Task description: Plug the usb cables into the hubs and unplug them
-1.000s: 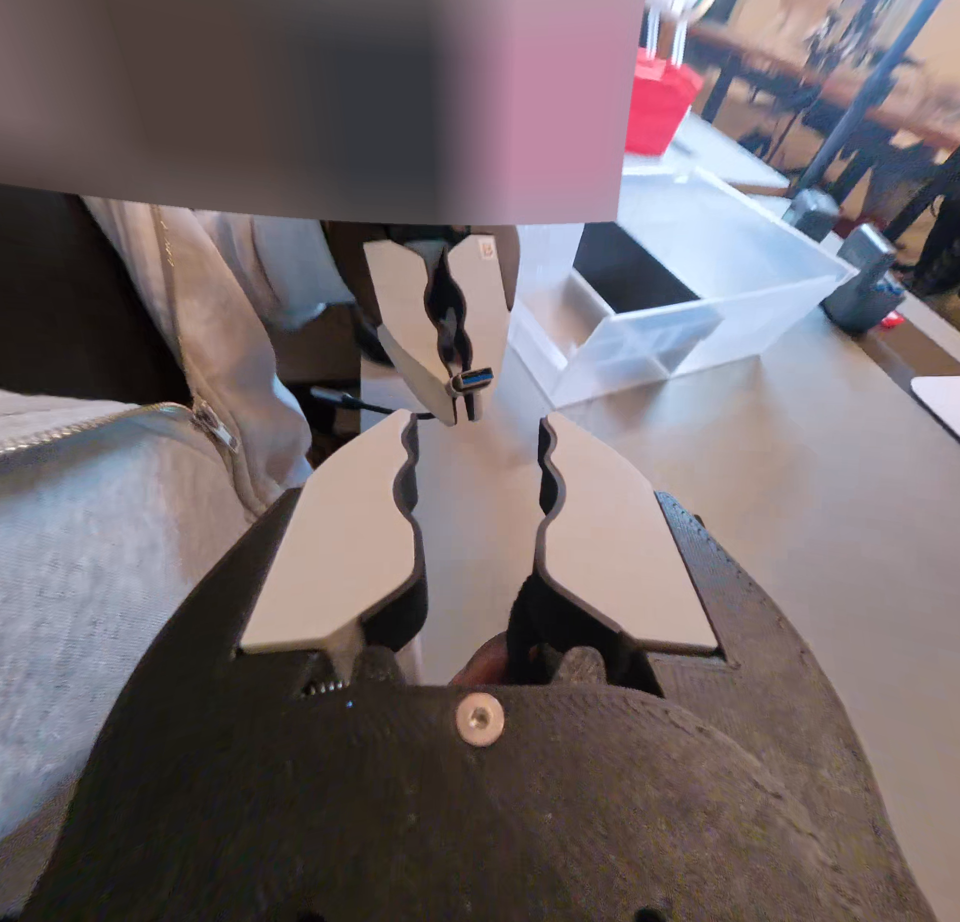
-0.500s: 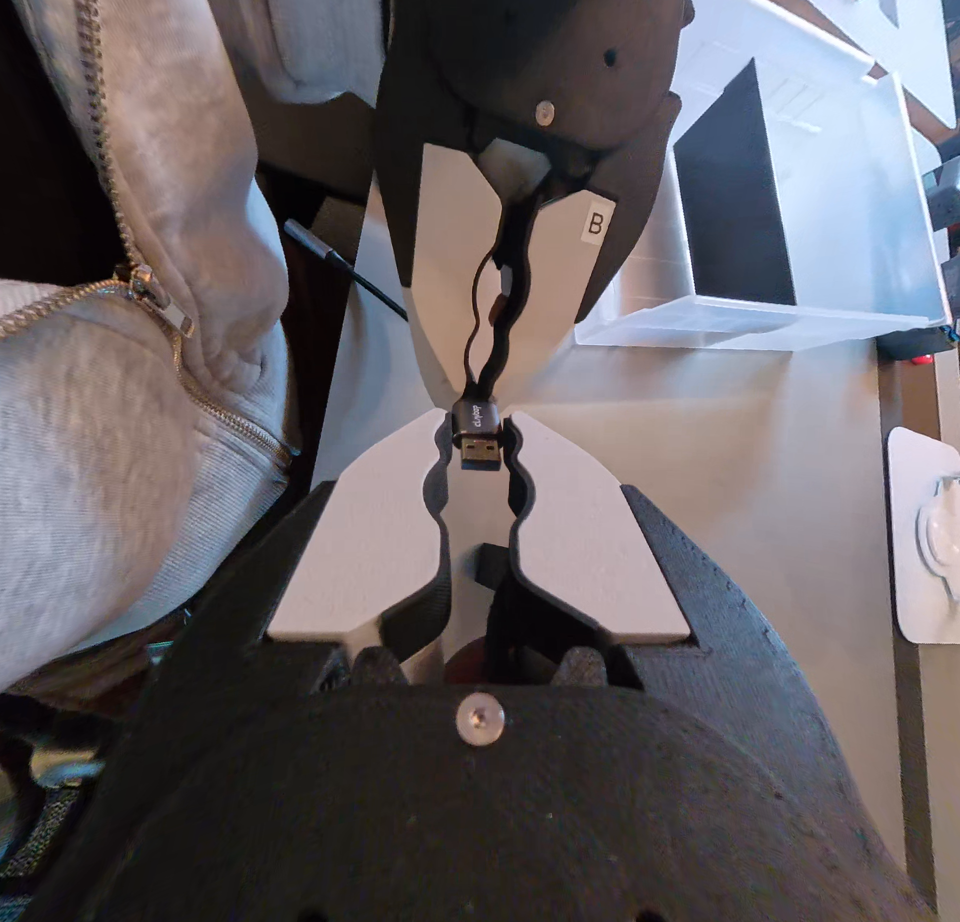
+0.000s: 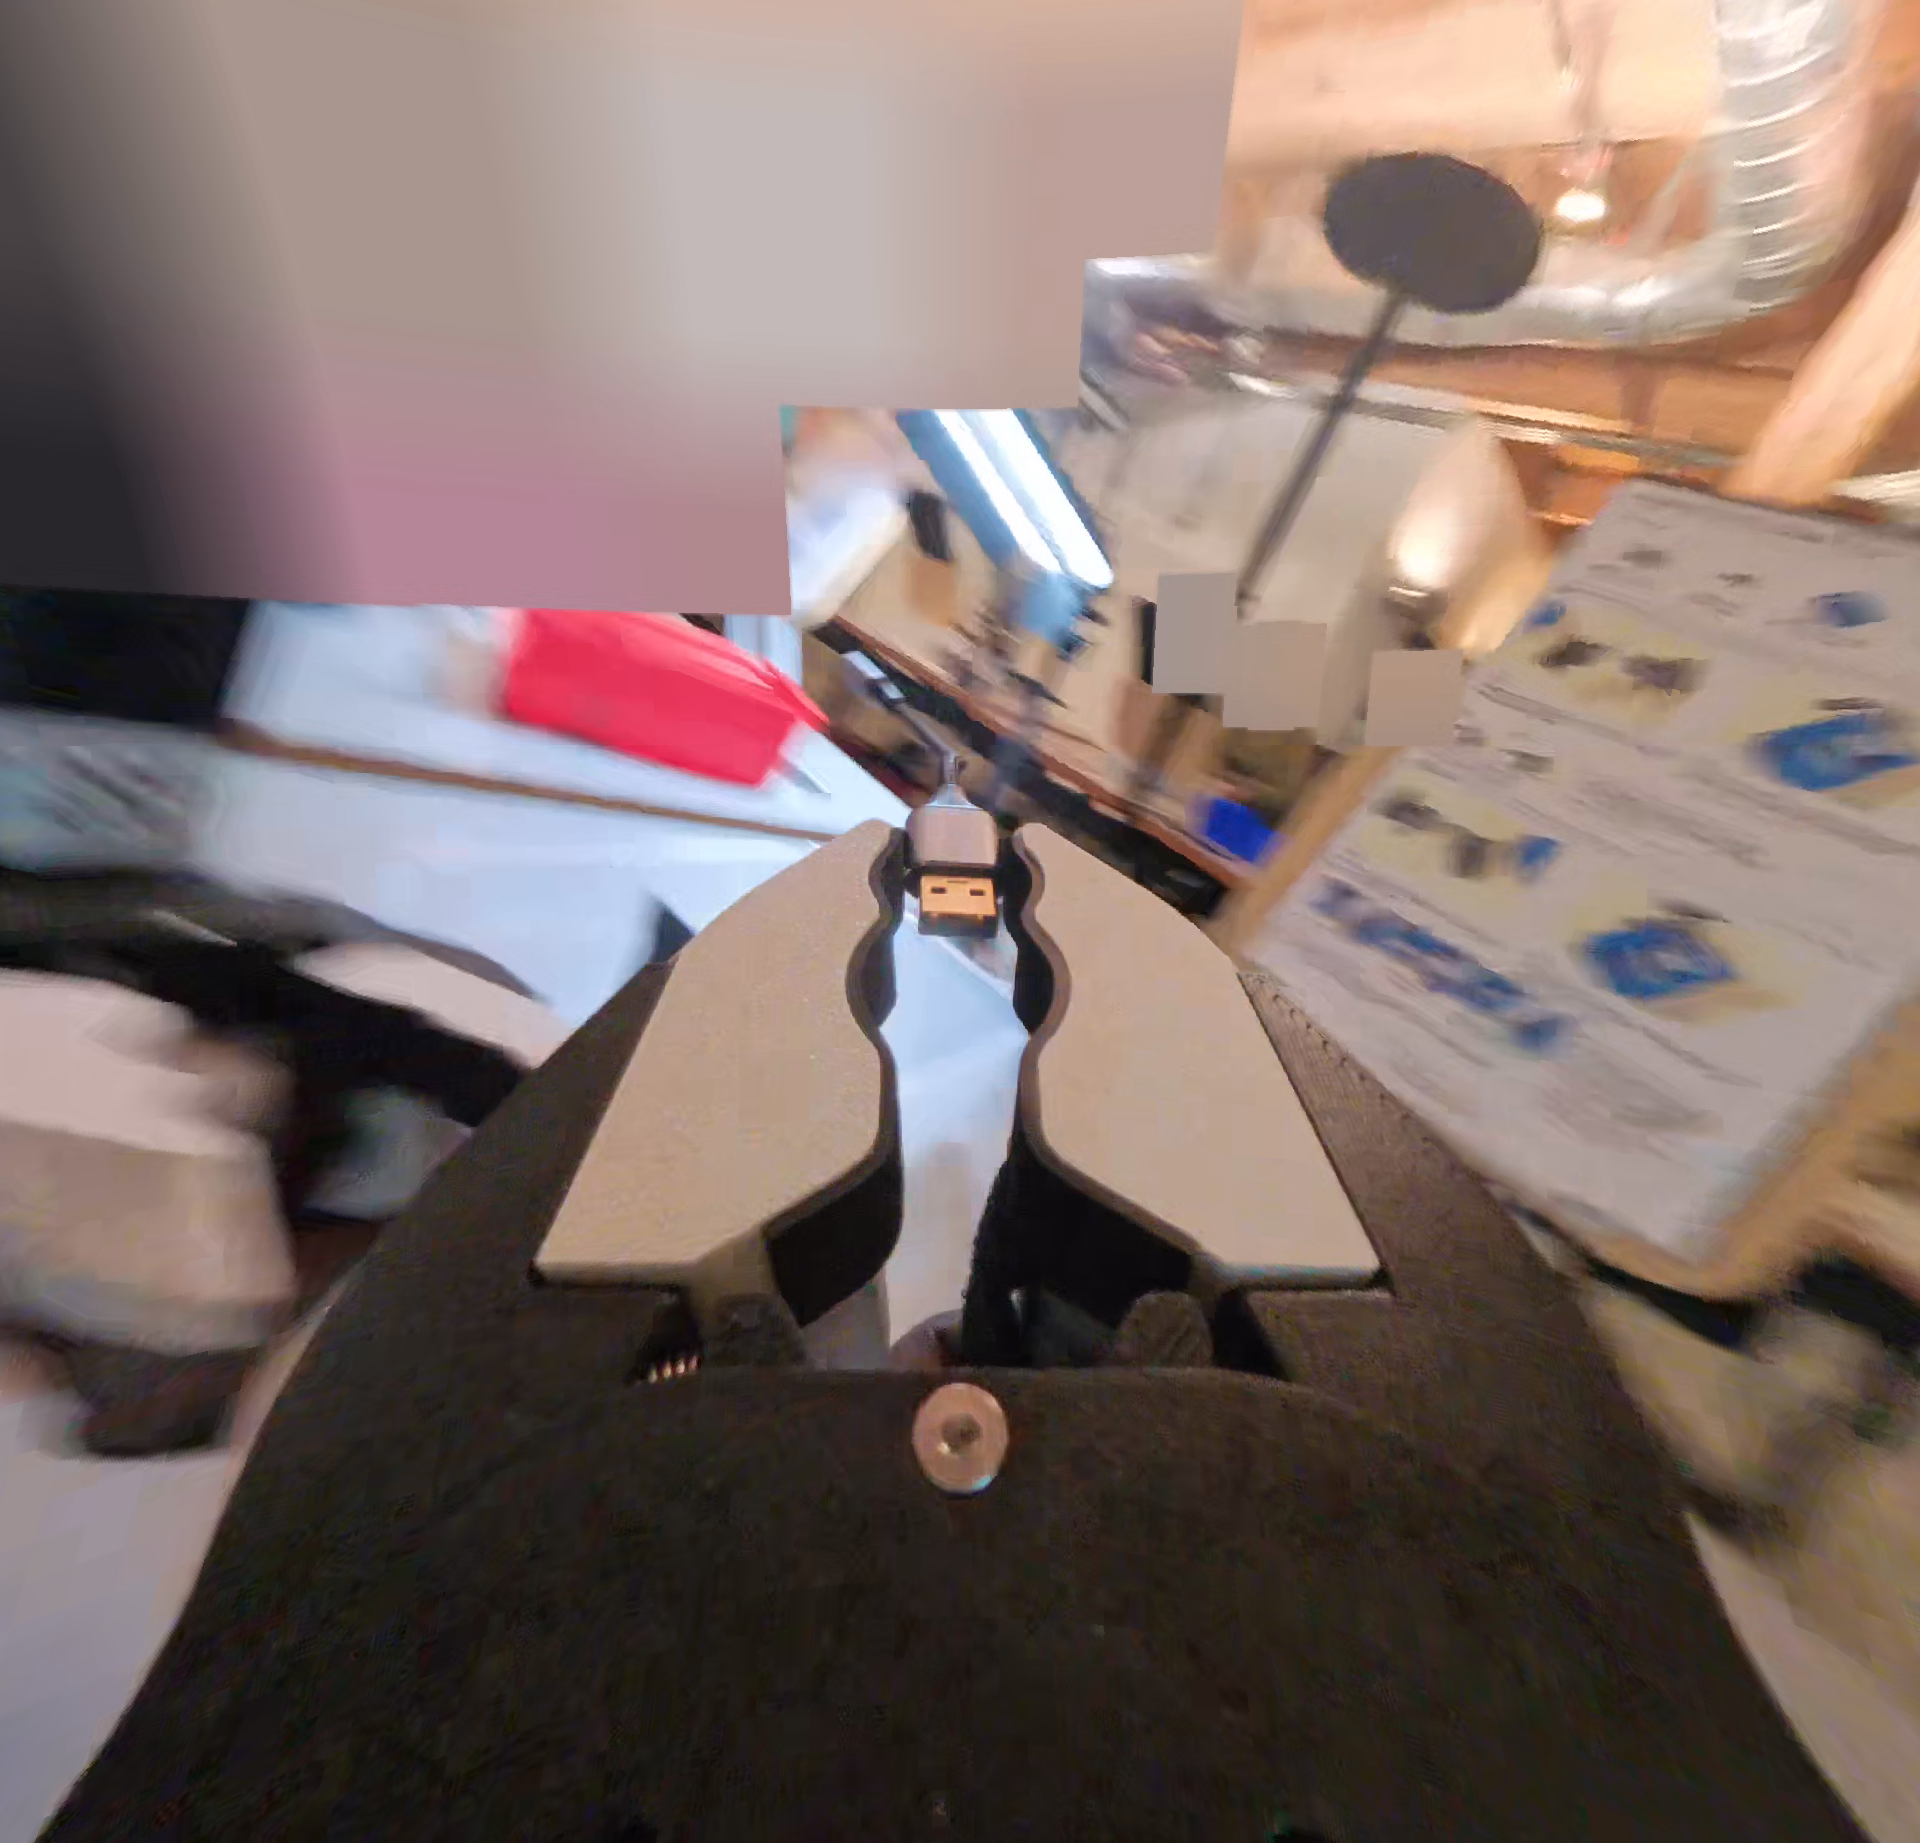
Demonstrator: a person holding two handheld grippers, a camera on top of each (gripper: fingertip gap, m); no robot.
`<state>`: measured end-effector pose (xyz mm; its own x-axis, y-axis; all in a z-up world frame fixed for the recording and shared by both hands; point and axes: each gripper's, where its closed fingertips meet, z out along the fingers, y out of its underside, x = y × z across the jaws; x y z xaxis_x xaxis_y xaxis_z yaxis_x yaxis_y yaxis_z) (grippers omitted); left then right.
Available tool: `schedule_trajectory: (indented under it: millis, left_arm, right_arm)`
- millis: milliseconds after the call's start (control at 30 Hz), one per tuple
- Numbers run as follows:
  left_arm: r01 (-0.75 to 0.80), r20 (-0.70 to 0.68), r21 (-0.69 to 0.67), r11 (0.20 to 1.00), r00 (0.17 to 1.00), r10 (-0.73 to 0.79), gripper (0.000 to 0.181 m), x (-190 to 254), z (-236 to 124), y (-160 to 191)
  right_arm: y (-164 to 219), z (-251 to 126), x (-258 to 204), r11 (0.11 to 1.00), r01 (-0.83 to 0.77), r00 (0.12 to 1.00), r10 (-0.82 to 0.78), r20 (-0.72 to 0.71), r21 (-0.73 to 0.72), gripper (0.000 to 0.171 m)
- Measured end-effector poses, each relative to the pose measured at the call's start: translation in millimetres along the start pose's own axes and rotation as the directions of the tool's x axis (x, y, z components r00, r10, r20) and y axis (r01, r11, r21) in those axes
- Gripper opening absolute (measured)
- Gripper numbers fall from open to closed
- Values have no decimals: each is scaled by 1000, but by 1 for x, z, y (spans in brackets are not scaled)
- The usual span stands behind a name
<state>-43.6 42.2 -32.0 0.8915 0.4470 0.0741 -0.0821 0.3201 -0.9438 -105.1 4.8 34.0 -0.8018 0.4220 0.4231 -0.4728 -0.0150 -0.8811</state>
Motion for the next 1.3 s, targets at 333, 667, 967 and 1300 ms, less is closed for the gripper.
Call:
schedule_trajectory:
  millis: [333, 667, 967, 1300]
  left_arm:
    - [149, -127, 192, 970, 984, -126, 31, -17, -28, -25]
    - [143, -152, 179, 973, 982, -116, 9, -17, -34, -23]
    - [127, -154, 98, 987, 982, -111, 8, -18, -37, -17]
    - [112, -178, 75, 991, 979, -97, 11, -14, -39, -17]
  right_arm:
    - [22, -26, -64, 800, -595, 687, 558, 465, -81, 18]
    - [27, -33, -79, 787, -598, 631, 580, 515, -153, 21]
    - [32, -36, -78, 846, -514, 699, 510, 501, -144, 29]
    - [35, -41, -86, 878, -454, 710, 459, 534, -151, 13]
